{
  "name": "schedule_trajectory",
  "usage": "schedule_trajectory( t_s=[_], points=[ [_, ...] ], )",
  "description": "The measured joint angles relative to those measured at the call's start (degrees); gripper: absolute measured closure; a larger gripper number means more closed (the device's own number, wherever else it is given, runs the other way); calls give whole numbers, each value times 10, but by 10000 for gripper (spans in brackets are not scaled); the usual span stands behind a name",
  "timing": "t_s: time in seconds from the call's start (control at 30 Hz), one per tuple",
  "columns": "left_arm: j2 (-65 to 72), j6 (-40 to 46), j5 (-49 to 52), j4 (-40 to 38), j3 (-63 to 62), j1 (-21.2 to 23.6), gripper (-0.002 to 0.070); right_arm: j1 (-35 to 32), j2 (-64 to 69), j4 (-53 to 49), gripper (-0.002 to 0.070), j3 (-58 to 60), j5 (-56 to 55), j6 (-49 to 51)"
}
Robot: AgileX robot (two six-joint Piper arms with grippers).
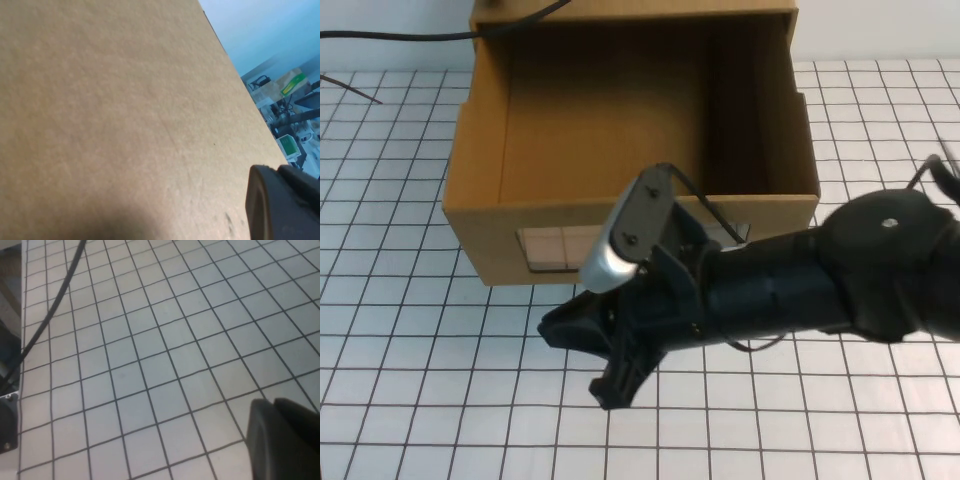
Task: Close the shoe box
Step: Close the shoe box with your right arm
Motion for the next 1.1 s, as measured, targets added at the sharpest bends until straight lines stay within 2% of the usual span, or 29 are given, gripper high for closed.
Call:
schedule_trajectory(
  t_s=[0.17, 0.47, 0.87, 1.1],
  points=[
    [0, -1, 3, 0, -2, 0, 680, 0, 35, 3, 689, -29, -10, -18],
    [1, -5, 7, -4, -3, 0, 680, 1, 51, -14, 689, -48, -99, -93],
    [1, -7, 11, -8, -3, 0, 680, 1, 126, -131, 689, -166, -224, -101],
    [1, -7, 11, -9, -3, 1, 680, -4, 178, -142, 689, -216, -270, -102]
  ],
)
